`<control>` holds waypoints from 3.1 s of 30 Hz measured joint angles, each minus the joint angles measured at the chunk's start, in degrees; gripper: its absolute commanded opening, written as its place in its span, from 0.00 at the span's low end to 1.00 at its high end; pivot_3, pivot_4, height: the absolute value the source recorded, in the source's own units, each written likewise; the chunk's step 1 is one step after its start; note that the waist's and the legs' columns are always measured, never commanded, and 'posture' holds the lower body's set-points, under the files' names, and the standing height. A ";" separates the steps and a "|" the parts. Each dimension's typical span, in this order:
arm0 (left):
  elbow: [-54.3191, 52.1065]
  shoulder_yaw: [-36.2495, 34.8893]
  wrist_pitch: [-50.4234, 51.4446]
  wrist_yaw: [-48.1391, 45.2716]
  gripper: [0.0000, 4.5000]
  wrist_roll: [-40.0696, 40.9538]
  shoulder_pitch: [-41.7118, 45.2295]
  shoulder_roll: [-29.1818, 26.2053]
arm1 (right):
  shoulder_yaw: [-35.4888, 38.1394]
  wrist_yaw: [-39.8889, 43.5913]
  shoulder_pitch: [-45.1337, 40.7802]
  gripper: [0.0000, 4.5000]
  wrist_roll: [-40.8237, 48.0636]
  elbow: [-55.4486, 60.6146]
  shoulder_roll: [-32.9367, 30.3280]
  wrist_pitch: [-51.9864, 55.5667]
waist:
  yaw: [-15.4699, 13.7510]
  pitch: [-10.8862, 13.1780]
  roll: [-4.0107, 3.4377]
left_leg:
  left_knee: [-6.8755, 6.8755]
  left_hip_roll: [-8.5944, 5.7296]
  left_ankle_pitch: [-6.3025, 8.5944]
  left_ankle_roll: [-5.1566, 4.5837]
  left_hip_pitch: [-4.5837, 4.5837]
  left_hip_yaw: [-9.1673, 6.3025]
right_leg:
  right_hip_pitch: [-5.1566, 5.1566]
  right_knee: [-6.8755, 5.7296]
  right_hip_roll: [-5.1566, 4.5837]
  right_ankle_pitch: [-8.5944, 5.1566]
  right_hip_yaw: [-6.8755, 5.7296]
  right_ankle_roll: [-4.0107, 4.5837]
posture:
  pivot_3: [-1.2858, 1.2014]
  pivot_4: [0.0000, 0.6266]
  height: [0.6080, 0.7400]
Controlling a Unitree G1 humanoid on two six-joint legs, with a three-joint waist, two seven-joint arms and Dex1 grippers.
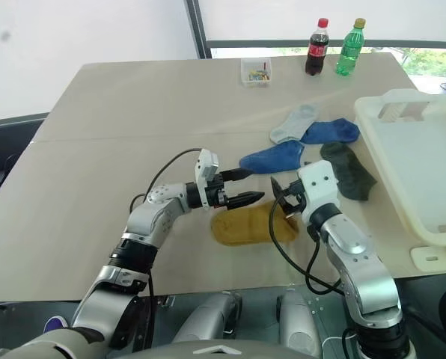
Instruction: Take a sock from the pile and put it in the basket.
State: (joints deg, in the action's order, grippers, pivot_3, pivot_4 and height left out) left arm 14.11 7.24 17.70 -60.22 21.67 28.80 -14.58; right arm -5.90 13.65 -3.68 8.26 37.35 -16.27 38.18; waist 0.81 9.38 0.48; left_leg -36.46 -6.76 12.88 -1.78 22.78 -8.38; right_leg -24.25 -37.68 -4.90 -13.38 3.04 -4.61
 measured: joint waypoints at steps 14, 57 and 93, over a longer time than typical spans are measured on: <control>-7.17 1.58 0.57 5.81 1.00 -3.44 -8.52 -3.49 | 0.21 13.17 2.06 0.99 5.57 -6.30 -7.55 -2.92 | -0.20 -0.01 0.01 | -0.05 0.00 0.08 -0.14 -0.08 -0.02 | 0.13 0.01 -0.02 0.00 -0.04 0.00 | 0.52 0.24 1.00; -11.24 10.39 -3.34 -3.27 1.00 -6.14 -10.91 -11.30 | -4.93 24.66 5.27 0.03 3.14 -16.06 -16.49 -16.71 | -0.42 -0.57 0.25 | 0.02 0.10 0.19 -0.23 -1.13 -0.31 | 1.48 0.64 -0.03 -0.19 -0.36 -0.28 | 0.52 0.24 1.00; -27.53 -8.98 67.00 19.33 1.00 33.88 -9.15 -18.69 | -2.67 24.03 4.86 0.03 2.81 -11.29 -17.00 -13.53 | -0.83 -0.53 0.28 | 0.15 0.04 0.19 -0.24 -0.71 -0.61 | 1.09 0.78 -0.04 -0.05 -0.57 -0.05 | 0.52 0.24 1.00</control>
State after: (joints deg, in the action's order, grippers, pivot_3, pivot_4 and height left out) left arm -13.43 -1.74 84.69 -40.89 55.56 19.65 -33.27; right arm -8.57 37.67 1.18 11.08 26.06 -33.27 24.66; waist -0.03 8.85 0.76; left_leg -36.31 -6.73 13.07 -2.01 22.08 -8.99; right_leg -23.16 -36.90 -4.94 -13.44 2.46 -4.66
